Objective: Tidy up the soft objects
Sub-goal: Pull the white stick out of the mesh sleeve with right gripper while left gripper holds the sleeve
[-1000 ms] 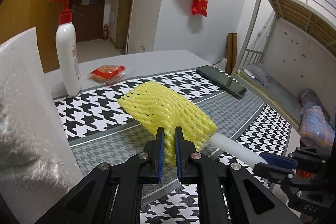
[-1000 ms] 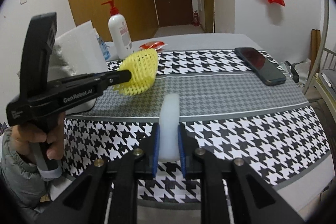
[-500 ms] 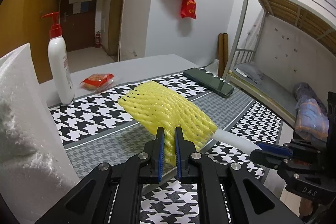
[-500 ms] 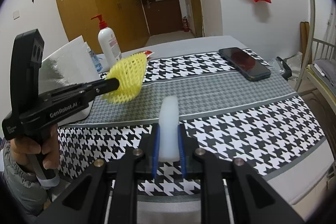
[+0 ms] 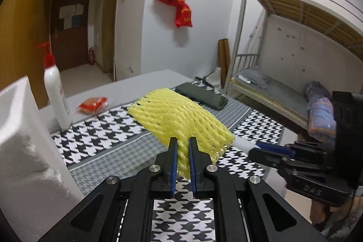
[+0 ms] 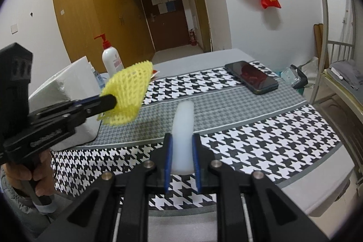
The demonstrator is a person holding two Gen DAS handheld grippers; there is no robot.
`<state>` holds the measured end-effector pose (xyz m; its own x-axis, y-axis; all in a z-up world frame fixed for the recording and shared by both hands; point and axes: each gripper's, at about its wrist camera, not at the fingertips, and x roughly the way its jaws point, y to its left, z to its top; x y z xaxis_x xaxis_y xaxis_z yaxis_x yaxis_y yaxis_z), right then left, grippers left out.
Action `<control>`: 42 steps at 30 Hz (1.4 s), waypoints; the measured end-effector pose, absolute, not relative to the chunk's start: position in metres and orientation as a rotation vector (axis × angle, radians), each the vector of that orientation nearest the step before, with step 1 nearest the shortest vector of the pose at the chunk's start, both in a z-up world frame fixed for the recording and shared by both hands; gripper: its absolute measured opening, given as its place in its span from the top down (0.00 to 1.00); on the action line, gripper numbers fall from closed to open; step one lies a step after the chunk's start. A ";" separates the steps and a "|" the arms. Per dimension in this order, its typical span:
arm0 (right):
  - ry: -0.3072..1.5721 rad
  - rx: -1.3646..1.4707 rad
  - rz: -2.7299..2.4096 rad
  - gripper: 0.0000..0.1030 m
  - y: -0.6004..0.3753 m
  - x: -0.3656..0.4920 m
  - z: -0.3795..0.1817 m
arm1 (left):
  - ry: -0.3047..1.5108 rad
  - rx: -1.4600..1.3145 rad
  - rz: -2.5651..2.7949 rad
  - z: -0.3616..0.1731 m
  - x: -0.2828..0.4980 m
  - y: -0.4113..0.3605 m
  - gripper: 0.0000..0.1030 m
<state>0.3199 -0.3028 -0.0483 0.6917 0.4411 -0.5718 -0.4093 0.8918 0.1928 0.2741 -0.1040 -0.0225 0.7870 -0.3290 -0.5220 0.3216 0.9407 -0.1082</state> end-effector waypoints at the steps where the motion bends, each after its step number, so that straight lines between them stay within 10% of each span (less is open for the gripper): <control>1: 0.647 0.055 0.477 0.81 -0.303 0.318 -0.047 | 0.554 -0.004 -0.355 -0.019 0.268 -0.105 0.90; 42: 0.423 0.040 0.569 0.81 -0.254 0.236 0.019 | 0.356 0.033 -0.199 0.033 0.161 -0.035 0.90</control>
